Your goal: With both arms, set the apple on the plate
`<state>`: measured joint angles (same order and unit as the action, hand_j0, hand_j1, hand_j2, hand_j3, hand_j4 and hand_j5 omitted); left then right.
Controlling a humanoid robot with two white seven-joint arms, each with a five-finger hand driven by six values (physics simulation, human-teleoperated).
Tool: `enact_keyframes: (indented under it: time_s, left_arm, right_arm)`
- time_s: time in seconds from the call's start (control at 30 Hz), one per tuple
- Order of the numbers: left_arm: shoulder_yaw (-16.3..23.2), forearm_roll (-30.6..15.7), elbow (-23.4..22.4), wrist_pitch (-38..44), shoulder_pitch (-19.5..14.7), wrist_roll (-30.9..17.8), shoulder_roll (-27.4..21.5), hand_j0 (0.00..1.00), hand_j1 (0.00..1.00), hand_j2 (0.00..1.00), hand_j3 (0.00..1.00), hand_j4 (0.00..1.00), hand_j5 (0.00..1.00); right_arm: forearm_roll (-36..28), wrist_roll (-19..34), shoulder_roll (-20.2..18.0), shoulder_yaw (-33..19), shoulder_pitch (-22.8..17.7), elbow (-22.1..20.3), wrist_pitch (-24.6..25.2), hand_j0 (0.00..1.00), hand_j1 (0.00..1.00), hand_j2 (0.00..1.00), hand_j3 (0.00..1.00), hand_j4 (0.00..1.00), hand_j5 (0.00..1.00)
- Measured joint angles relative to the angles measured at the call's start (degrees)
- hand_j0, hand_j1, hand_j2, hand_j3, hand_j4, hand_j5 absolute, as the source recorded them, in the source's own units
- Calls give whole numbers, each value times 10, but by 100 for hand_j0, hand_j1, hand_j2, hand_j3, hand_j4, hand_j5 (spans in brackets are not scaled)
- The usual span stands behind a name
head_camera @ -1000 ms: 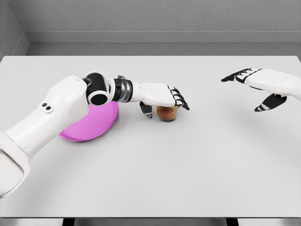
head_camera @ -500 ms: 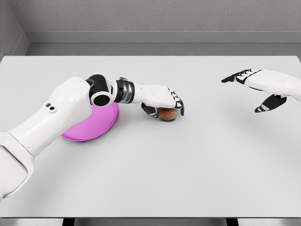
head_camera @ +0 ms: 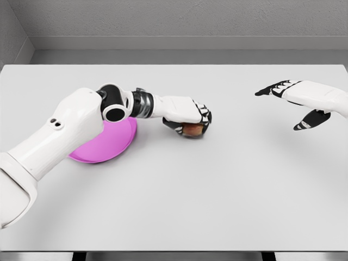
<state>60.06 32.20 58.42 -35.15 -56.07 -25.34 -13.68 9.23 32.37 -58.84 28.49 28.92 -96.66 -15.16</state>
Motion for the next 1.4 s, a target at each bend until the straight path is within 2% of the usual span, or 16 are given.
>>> enact_keyframes:
  time_s: [0.13, 0.23, 0.37, 0.47, 0.57, 0.67, 0.8, 0.87, 1.0, 1.07, 1.1, 1.13, 1.17, 1.4]
  left_arm:
    - [-3, -15, 5, 0, -13, 0, -10, 28, 28, 28, 28, 28, 28]
    - [-3, -33, 26, 0, -27, 0, -35, 28, 28, 28, 28, 28, 28]
    - [-1, -53, 78, 0, -36, -1, -95, 28, 28, 28, 28, 28, 28]
    - [-1, -74, 136, 0, -33, -2, -165, 28, 28, 28, 28, 28, 28]
    - [-2, -89, 169, 0, -30, -2, -221, 28, 28, 28, 28, 28, 28]
    - [-2, -100, 181, 0, -25, -1, -269, 28, 28, 28, 28, 28, 28]
    - [-3, -113, 183, 0, 3, -2, -331, 29, 29, 29, 29, 29, 29]
    - [-3, -115, 182, 0, 17, -1, -348, 30, 30, 30, 30, 30, 30]
    - [-4, -118, 181, 0, 21, -1, -361, 34, 34, 34, 34, 34, 34]
    - [-4, -119, 181, 1, 25, -1, -361, 44, 44, 44, 44, 44, 44]
    - [-4, -119, 181, 1, 26, -1, -361, 61, 61, 61, 61, 61, 61]
    - [-4, -119, 181, 1, 26, -1, -360, 90, 90, 90, 90, 90, 90]
    - [-5, -118, 181, 1, 26, -1, -360, 100, 100, 100, 100, 100, 100]
    - [-5, -116, 180, 0, 26, 0, -360, 100, 100, 100, 100, 100, 100]
  right_arm:
    - [0, 0, 0, 0, -1, -1, 0, 100, 100, 100, 100, 100, 100]
    - [0, 0, 0, 0, -1, -1, 0, 100, 100, 100, 100, 100, 100]
    - [0, 0, -1, 1, -1, -1, 0, 100, 100, 100, 100, 100, 100]
    - [0, 0, -1, 2, -1, -1, 0, 100, 100, 100, 100, 100, 100]
    - [0, 0, -1, 2, -1, -1, 0, 100, 100, 100, 100, 100, 100]
    - [0, 0, -1, 2, -1, -1, 0, 100, 100, 100, 100, 100, 100]
    - [0, 0, -1, 2, -1, 0, 0, 100, 100, 100, 100, 100, 100]
    - [0, 0, -1, 2, -1, 0, 0, 100, 100, 100, 100, 100, 100]
    - [0, 0, -1, 2, -1, 0, 0, 100, 100, 100, 100, 100, 100]
    - [0, 0, -1, 2, -1, 0, 0, 100, 100, 100, 100, 100, 100]
    - [0, 0, -1, 2, -1, 0, 0, 100, 100, 100, 100, 100, 100]
    - [0, 0, -1, 2, -2, 0, 0, 100, 100, 100, 100, 100, 100]
    - [0, 0, -1, 2, -1, 0, 0, 100, 100, 100, 100, 100, 100]
    - [0, 0, -1, 2, -4, 0, 0, 100, 100, 100, 100, 100, 100]
